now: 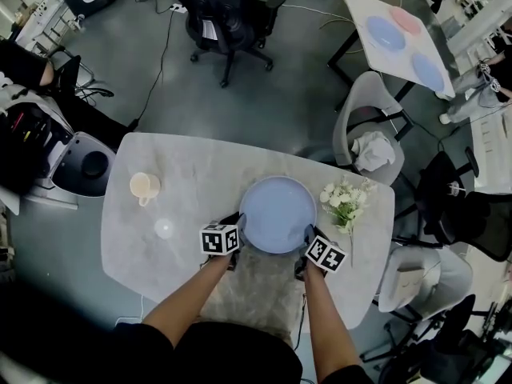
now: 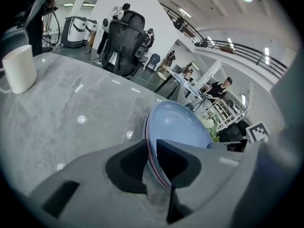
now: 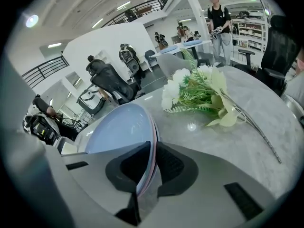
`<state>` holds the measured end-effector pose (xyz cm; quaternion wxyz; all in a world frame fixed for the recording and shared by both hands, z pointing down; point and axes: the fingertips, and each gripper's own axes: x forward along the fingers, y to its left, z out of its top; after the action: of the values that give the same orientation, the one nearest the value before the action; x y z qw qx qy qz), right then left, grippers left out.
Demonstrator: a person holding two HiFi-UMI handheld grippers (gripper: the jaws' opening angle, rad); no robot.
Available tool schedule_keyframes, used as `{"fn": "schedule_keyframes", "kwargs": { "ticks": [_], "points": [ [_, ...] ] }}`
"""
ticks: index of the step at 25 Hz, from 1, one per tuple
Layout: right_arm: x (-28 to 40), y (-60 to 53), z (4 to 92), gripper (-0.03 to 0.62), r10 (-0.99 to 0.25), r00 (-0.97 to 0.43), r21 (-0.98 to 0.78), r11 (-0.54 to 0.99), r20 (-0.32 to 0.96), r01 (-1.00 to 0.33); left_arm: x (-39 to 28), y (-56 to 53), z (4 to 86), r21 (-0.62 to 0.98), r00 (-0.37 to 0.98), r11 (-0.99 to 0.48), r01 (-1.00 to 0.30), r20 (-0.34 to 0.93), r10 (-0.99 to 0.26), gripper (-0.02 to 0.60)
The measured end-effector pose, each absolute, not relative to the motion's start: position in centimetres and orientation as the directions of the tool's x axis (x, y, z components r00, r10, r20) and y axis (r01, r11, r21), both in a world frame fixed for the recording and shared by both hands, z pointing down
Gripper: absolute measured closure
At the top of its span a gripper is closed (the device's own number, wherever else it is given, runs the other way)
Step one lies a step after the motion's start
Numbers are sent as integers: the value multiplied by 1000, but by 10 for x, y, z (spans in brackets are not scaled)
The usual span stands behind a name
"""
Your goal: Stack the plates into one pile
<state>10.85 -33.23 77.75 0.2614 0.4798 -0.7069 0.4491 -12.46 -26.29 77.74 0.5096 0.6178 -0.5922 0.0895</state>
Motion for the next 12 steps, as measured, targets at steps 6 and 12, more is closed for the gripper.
{"fn": "schedule_keyframes", "kwargs": {
  "ticks": [6,12],
  "points": [
    [109,-331,781,551,-456,-393,-347,186,798,-919,-124,-263,779,575,299,227,-786,676,-674,504],
    [114,-322,760,494,-468,-420,-346,241,778,-907,-136,-253,764,622,285,231,-748,616,-735,399]
  ]
}}
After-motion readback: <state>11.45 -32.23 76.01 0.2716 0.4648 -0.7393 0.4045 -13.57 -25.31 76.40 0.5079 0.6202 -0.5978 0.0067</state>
